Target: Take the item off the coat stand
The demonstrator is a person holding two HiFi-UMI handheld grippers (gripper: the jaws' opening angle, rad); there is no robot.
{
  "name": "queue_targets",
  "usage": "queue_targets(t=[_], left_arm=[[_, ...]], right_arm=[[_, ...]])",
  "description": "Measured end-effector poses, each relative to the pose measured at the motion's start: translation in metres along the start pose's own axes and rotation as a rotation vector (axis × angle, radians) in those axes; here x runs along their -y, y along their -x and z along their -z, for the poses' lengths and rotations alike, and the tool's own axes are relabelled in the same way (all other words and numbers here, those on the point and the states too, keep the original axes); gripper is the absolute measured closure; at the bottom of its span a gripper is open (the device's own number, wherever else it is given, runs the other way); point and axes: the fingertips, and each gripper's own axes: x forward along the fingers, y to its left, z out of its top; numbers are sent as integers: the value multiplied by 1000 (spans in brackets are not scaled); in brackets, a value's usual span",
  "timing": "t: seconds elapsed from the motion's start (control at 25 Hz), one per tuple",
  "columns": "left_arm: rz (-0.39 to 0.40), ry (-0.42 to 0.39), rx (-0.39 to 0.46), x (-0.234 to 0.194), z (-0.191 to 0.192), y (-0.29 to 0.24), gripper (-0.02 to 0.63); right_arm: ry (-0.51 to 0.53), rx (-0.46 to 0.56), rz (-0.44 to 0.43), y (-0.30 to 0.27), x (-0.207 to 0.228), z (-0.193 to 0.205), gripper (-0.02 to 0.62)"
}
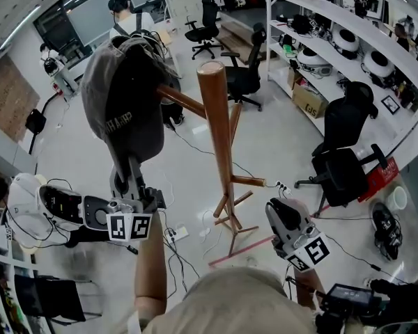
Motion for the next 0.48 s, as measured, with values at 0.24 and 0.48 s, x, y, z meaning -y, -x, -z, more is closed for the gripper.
queue_targets(t=[0.24, 0.48], left_arm=[[-78, 119, -19, -14, 5, 21, 572], [-147, 164, -30, -23, 11, 38, 572]], right_arm=[[-37, 8, 14, 11, 14, -1, 541], [-75, -25, -55, 17, 12, 6, 541]])
